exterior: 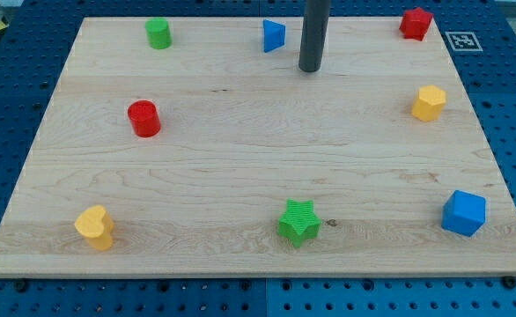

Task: Move blue triangle towards green circle

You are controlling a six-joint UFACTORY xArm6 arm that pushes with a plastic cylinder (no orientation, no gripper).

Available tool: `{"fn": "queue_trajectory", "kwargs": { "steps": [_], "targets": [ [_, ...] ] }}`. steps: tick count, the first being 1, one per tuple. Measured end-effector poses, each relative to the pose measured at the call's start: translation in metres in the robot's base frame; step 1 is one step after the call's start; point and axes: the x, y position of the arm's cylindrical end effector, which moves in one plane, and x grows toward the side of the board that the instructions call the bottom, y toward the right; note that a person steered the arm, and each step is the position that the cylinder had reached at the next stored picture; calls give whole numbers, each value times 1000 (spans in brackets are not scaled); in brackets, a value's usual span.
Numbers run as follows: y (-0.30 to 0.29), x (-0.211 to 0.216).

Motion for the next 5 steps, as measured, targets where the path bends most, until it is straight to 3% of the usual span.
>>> {"fn": "queue_trajectory", "kwargs": {
  "steps": [5],
  "targets": [
    [0, -21]
  ]
}}
